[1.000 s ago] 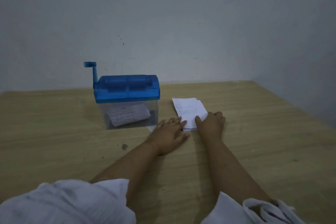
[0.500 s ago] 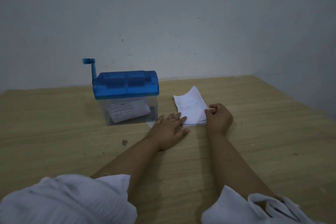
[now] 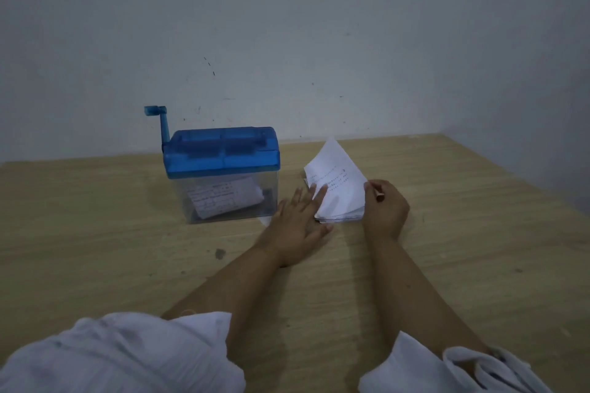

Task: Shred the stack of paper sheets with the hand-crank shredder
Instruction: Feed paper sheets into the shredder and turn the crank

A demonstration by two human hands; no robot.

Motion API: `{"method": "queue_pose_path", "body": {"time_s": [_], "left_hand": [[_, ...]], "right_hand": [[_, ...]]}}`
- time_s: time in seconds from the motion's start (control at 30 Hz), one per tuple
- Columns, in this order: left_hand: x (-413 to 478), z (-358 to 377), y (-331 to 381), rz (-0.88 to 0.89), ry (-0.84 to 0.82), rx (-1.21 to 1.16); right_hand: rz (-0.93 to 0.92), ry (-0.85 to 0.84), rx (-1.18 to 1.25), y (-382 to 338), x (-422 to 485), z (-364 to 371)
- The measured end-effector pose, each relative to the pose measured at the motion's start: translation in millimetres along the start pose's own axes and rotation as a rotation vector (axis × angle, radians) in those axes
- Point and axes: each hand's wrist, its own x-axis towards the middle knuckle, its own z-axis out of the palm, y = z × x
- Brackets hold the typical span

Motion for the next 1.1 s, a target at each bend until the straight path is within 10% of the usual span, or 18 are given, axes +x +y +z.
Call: {"method": "queue_pose_path", "body": {"time_s": [0.33,1.1], "left_hand": [[-34,-46,31,0.028,0.716,-0.794],[-27,-207,-101,-0.179,0.517,-0.813]], "right_hand": [[0.257,-0.067,0.697,-77,3,-4],[0.240,-0.759,0.627,-200,1,78]]}}
